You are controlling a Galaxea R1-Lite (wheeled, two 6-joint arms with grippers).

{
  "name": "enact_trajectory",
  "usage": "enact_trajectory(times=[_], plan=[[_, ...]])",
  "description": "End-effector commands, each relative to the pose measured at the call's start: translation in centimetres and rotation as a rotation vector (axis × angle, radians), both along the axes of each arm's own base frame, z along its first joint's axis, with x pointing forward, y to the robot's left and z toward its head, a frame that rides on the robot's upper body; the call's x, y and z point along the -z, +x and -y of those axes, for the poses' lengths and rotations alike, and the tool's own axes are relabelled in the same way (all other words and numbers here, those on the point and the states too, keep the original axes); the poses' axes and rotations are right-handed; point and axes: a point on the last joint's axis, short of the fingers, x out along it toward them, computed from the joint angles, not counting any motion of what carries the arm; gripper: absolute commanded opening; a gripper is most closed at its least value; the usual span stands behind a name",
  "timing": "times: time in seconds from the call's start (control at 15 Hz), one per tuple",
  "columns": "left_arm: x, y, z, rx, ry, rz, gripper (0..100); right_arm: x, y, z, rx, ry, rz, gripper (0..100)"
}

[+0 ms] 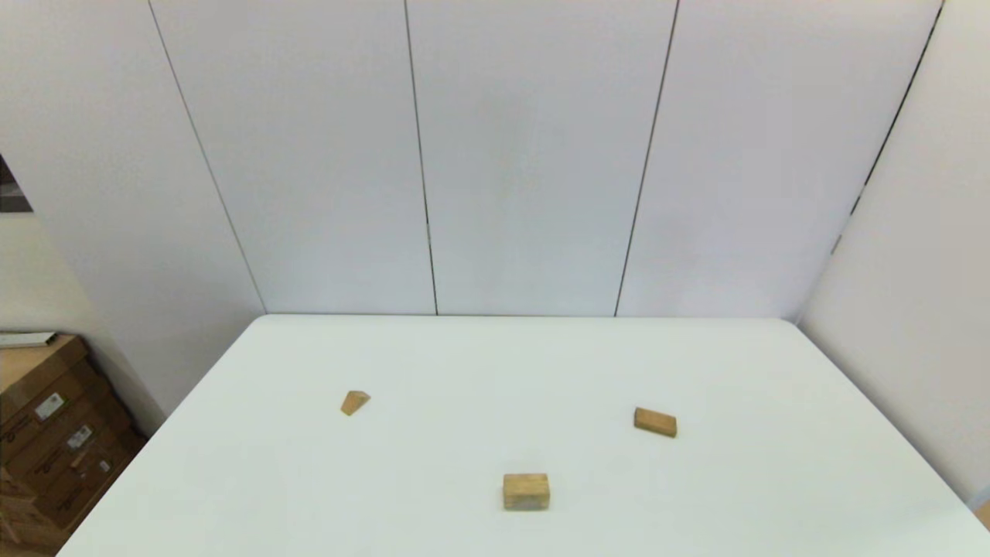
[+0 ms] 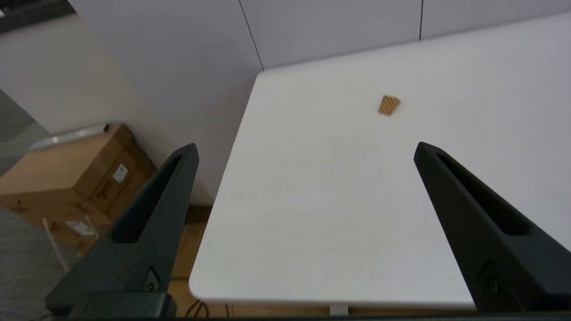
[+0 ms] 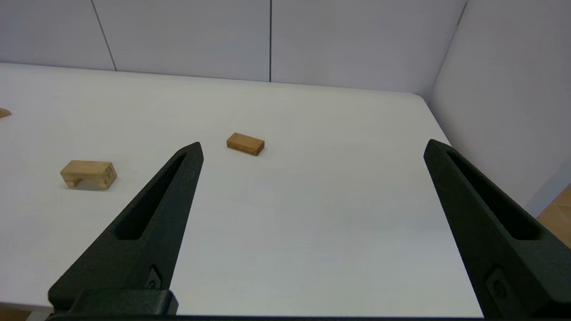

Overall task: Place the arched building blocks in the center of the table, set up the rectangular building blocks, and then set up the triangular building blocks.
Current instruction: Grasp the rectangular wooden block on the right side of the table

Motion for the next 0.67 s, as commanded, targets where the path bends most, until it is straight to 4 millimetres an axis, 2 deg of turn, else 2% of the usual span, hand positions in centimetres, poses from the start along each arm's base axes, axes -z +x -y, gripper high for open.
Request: enact_trajectory(times=[0.07, 0.2, 0.4, 0.67], plan=[[2.3, 1.2, 0.2, 0.08, -0.008, 0.082, 100, 0.0, 0.0, 0.0, -0.001, -0.002, -0.001, 100], [2.9, 1.7, 0.5, 0.196, -0.038, 0.116, 100, 0.0, 0.0, 0.0, 0.0, 0.0, -0.001, 100], [3.7, 1.8, 0.4, 0.176, -0.053, 0.061, 100, 0.0, 0.0, 0.0, -0.001, 0.0, -0.001, 100], [3.7, 1.8, 0.4, 0.149, -0.115, 0.068, 100, 0.0, 0.0, 0.0, 0.0, -0.002, -0.001, 100]])
